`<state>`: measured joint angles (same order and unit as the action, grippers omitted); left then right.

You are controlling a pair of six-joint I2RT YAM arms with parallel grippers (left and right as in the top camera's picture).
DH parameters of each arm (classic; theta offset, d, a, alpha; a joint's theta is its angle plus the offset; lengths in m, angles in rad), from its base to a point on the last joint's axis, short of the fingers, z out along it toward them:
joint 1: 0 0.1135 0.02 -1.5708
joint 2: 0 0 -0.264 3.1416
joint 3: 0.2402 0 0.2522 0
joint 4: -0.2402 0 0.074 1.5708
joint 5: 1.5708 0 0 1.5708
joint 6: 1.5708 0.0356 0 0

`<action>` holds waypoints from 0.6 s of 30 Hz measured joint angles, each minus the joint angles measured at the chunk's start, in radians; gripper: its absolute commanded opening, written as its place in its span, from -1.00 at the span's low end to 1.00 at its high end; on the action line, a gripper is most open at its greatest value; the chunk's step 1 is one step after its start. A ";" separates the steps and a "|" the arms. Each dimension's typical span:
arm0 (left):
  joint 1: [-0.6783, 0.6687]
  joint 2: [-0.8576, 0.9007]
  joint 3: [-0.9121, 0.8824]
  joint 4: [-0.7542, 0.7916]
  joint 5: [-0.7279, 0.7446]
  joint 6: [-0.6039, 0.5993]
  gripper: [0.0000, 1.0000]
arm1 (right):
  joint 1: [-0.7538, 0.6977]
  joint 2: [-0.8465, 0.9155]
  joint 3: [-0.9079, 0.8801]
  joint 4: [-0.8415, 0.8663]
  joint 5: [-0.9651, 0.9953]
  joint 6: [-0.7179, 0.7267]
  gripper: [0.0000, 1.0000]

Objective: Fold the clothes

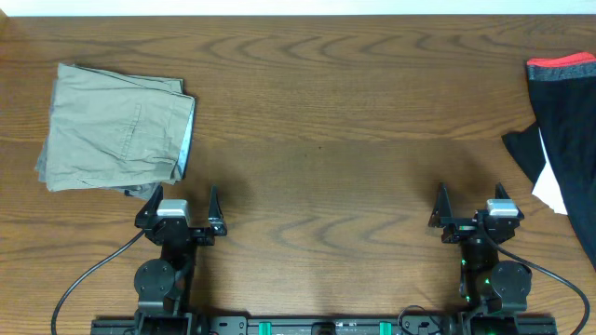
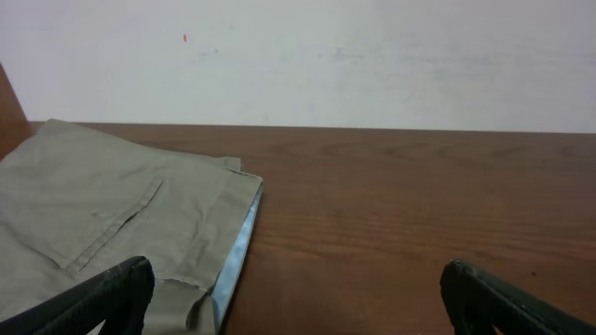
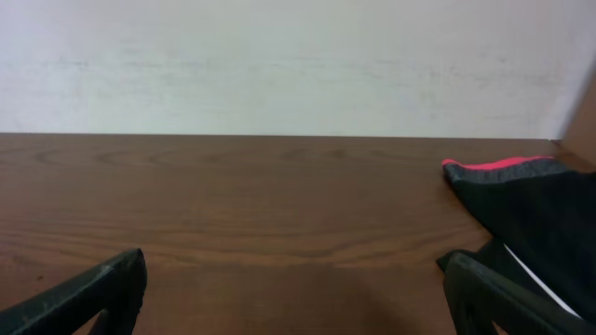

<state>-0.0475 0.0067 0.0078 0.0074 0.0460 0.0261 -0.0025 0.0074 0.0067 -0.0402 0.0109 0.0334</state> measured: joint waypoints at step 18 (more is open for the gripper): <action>0.104 0.004 0.010 -0.034 0.002 -0.098 0.96 | 0.002 0.001 0.000 -0.019 -0.126 -0.126 0.98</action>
<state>0.0563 0.0105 0.0177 -0.0265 0.0479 -0.0719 -0.0006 0.0086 0.0071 -0.0593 -0.1154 -0.0921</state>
